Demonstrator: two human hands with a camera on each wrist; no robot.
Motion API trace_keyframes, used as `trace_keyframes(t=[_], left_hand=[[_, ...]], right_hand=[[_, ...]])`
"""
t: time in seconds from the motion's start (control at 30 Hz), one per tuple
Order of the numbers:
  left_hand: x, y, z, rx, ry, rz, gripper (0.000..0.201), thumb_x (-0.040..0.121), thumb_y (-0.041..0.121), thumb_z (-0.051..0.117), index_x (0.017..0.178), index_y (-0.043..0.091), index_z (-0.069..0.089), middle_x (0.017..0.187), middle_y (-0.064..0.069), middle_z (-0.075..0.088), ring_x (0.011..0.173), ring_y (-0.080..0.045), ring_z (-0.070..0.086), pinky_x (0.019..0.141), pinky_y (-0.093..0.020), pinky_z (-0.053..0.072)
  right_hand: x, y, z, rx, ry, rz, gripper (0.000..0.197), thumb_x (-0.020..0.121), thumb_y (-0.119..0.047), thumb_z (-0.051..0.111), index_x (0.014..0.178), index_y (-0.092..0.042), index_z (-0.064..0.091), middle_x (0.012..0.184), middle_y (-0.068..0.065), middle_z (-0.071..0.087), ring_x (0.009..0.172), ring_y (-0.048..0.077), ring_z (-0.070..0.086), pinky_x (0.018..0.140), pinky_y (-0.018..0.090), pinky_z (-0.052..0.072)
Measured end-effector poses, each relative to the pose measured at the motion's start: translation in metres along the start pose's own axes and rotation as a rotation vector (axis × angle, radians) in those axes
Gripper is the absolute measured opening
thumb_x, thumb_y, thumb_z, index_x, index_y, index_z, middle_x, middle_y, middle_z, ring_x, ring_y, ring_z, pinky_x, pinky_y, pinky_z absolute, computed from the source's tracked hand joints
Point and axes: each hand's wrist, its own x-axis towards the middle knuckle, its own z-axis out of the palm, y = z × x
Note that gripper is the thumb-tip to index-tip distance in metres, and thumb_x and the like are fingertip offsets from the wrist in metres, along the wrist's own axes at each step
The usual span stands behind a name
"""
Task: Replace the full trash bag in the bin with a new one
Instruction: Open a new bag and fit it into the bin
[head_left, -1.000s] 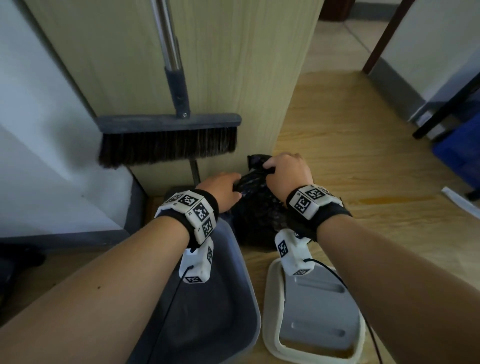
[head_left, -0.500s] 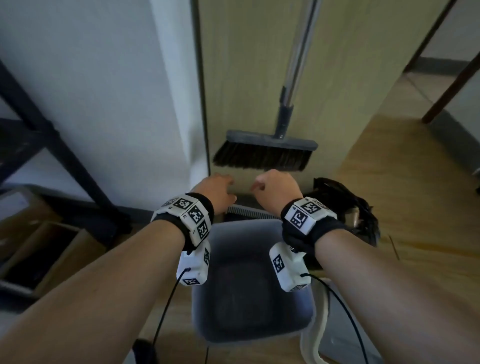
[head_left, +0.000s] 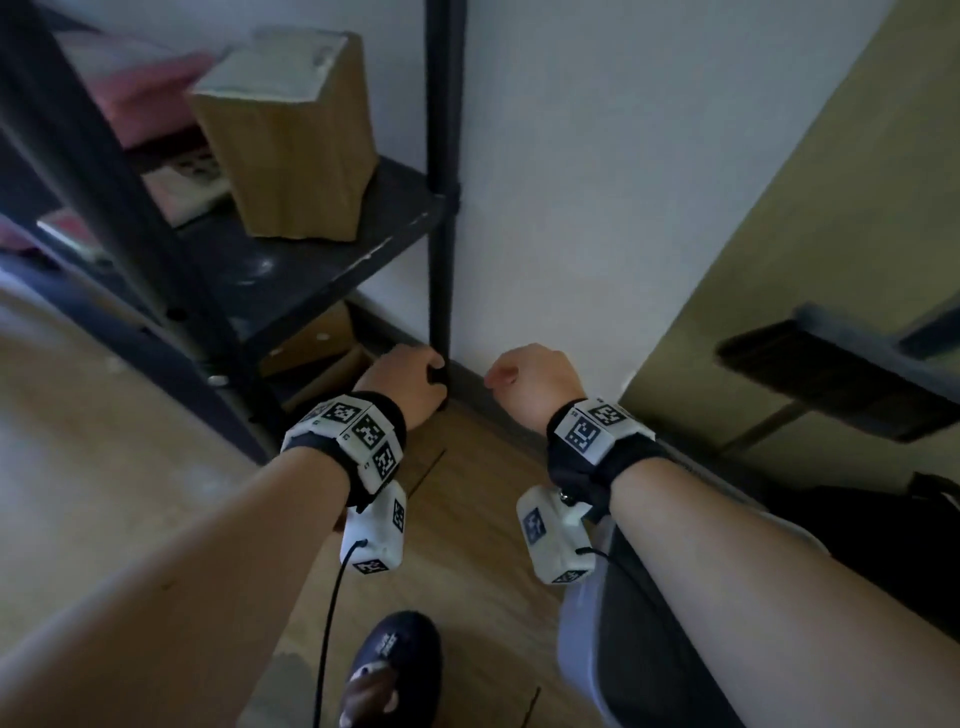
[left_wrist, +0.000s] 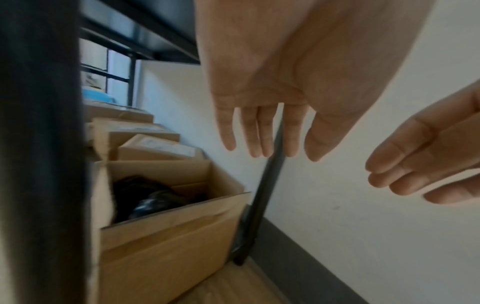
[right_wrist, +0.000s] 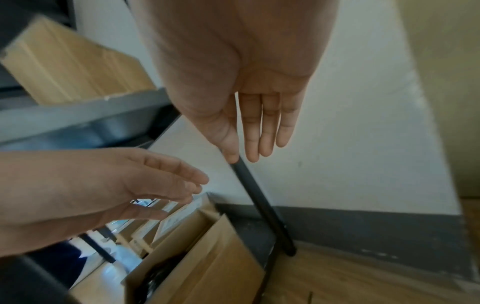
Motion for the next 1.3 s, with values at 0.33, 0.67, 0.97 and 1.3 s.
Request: trace_keyframes(t=[0.33, 0.67, 0.97, 1.3], left_hand=[[0.021, -0.067, 0.024, 0.11, -0.085, -0.304, 0.052, 0.092, 0.045, 0.039, 0.139, 0.021, 0.041, 0.141, -0.013, 0.038, 0.127, -0.034, 0.041, 0.101, -0.047, 0.04], [0.032, -0.081, 0.044, 0.132, -0.159, -0.338, 0.033, 0.089, 0.029, 0.054, 0.116, 0.011, 0.06, 0.098, -0.005, 0.061, 0.083, -0.021, 0.059, 0.067, -0.031, 0.046], [0.013, -0.052, -0.004, -0.14, 0.253, -0.067, 0.031, 0.085, 0.027, 0.059, 0.115, 0.017, 0.055, 0.114, -0.003, 0.06, 0.107, -0.024, 0.058, 0.086, -0.037, 0.047], [-0.033, 0.033, -0.041, -0.442, 0.119, 0.209, 0.015, 0.086, 0.025, 0.059, 0.094, 0.013, 0.062, 0.084, -0.001, 0.063, 0.087, -0.018, 0.059, 0.076, -0.028, 0.046]], right_hand=[[0.045, -0.047, 0.077, -0.056, -0.289, -0.108, 0.051, 0.087, -0.005, 0.049, 0.135, -0.025, 0.05, 0.145, 0.004, 0.045, 0.132, 0.022, 0.045, 0.107, 0.032, 0.038], [0.055, -0.032, 0.087, -0.109, -0.443, -0.021, 0.067, 0.085, 0.001, 0.045, 0.143, -0.032, 0.038, 0.155, 0.006, 0.031, 0.139, 0.024, 0.036, 0.11, 0.031, 0.036], [0.036, -0.036, 0.057, -0.072, -0.199, -0.065, 0.044, 0.094, -0.013, 0.047, 0.137, -0.019, 0.048, 0.141, 0.009, 0.05, 0.127, 0.027, 0.05, 0.108, 0.033, 0.037], [-0.034, -0.025, -0.016, 0.039, 0.071, -0.007, 0.063, 0.084, -0.015, 0.061, 0.141, -0.017, 0.036, 0.127, 0.015, 0.06, 0.111, 0.034, 0.06, 0.094, 0.034, 0.047]])
